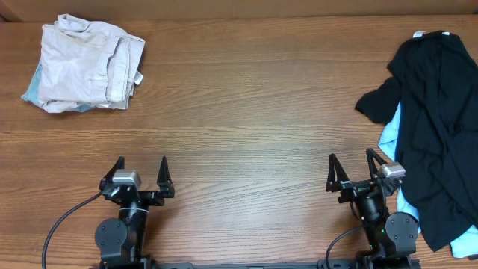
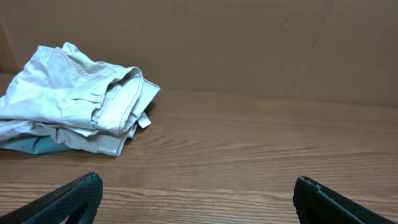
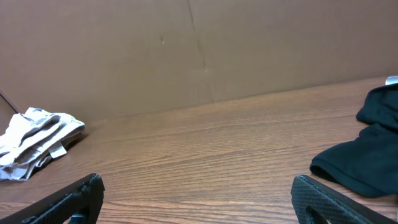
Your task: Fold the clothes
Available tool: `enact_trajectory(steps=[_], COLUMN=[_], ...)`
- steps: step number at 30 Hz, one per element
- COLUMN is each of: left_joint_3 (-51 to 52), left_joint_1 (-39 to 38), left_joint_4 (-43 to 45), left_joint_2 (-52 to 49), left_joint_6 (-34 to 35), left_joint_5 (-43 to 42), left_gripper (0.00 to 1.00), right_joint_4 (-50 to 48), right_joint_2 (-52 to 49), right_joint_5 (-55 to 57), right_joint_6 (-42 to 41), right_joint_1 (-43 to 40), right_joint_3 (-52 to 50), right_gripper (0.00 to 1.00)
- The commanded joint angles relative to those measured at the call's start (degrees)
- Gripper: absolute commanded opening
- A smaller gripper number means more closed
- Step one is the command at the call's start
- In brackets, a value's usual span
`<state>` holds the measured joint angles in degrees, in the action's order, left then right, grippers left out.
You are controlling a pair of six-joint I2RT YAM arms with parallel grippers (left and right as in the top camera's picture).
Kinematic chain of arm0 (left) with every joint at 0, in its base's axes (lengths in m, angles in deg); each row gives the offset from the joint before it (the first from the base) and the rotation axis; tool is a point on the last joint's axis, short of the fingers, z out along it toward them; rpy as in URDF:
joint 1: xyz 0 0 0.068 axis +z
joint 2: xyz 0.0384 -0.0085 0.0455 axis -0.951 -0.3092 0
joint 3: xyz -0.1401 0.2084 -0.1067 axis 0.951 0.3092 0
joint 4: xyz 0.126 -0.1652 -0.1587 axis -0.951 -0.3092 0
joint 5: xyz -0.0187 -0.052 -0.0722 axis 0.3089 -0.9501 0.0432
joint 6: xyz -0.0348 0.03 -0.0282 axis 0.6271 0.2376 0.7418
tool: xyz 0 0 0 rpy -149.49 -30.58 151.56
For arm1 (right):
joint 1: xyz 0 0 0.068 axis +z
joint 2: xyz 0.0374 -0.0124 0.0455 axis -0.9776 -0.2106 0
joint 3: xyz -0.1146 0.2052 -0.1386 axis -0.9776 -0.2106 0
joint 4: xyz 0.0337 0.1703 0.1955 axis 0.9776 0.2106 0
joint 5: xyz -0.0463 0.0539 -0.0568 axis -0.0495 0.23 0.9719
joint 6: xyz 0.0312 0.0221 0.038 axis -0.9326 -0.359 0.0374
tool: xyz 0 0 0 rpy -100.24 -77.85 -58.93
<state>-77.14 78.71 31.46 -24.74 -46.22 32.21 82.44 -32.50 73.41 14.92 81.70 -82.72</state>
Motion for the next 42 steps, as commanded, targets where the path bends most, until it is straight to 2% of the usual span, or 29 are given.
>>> enact_trajectory(steps=[1, 10, 14, 22, 29, 36, 42], left_joint_3=[0.28, -3.28, -8.9, -27.34, -44.28, -62.14, -73.99], left_joint_1=[-0.37, -0.35, -0.35, -0.35, -0.37, -0.37, -0.37], left_joint_4=[0.15, 2.95, -2.12, -14.49, -25.46, -37.55, -46.12], left_joint_2=[0.66, 0.63, 0.44, -7.58, -22.21, -39.21, -51.49], left_joint_6=[-1.46, -1.57, -1.77, -3.58, -3.41, -6.91, -7.06], left_joint_5=[-1.25, -1.03, 1.73, 1.62, -0.59, -0.52, -0.74], left_gripper=[1.0, 1.0, 1.0, 1.0, 1.0, 1.0, 1.0], right_joint_4=[-0.28, -0.42, -0.24, 8.94, 16.74, 31.74, 42.97], right_joint_2=[0.68, 0.68, 0.66, -5.03, -19.96, -41.27, -58.27], right_joint_5=[1.07, 3.5, 6.91, 9.35, 10.01, 11.93, 11.91], right_joint_6=[0.22, 2.43, 3.45, 3.5, 6.45, 6.47, 6.47], right_joint_1=[0.35, 0.24, 0.24, 0.24, 0.24, 0.24, 0.24], right_joint_3=[-0.59, 0.76, 4.72, 20.37, 37.38, 59.08, 72.48], right_gripper=[1.0, 1.0, 1.0, 1.0, 1.0, 1.0, 1.0])
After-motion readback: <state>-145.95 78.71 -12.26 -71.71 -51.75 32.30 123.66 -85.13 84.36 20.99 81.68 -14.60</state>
